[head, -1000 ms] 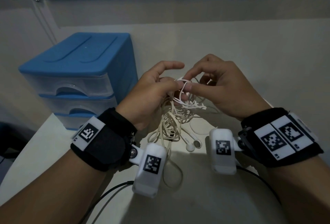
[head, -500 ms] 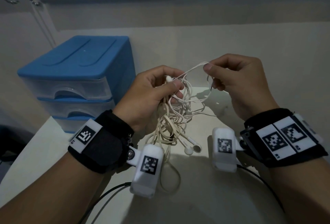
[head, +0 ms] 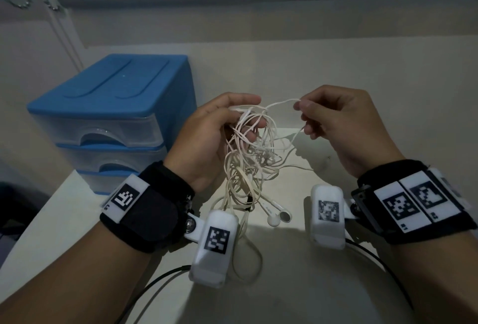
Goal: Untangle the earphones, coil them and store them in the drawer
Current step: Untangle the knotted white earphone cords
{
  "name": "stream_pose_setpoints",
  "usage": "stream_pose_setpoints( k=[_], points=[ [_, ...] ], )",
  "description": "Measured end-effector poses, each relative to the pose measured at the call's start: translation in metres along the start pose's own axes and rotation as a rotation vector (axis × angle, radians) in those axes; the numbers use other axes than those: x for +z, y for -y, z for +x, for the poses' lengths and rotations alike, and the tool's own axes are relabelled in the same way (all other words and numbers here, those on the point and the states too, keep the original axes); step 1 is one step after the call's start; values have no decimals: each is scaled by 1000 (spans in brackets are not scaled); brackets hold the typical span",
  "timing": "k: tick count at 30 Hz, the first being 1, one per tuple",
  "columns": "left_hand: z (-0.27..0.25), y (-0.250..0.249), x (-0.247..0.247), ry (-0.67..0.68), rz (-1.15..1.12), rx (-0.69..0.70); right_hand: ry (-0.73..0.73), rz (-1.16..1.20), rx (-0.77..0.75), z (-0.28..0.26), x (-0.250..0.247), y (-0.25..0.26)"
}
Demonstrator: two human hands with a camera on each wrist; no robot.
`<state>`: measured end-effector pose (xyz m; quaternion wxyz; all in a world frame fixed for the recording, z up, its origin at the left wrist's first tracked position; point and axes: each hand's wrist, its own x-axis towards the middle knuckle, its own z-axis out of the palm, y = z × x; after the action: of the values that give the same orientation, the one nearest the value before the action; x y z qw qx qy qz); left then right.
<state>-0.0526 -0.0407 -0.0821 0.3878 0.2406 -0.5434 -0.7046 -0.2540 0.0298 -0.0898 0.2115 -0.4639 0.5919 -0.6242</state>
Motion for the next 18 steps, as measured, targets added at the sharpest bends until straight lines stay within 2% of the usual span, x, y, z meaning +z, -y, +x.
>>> stream_pose_setpoints(
  k=[5,9,18],
  points=[
    [-1,-1,-2,111,29,-27,-76,14,95,2,0,-2],
    [0,3,1,54,138,18,-80,-100,97,2,-2,-3],
    [4,6,0,-6,197,63,243,-187,-85,-9,3,10]
  ],
)
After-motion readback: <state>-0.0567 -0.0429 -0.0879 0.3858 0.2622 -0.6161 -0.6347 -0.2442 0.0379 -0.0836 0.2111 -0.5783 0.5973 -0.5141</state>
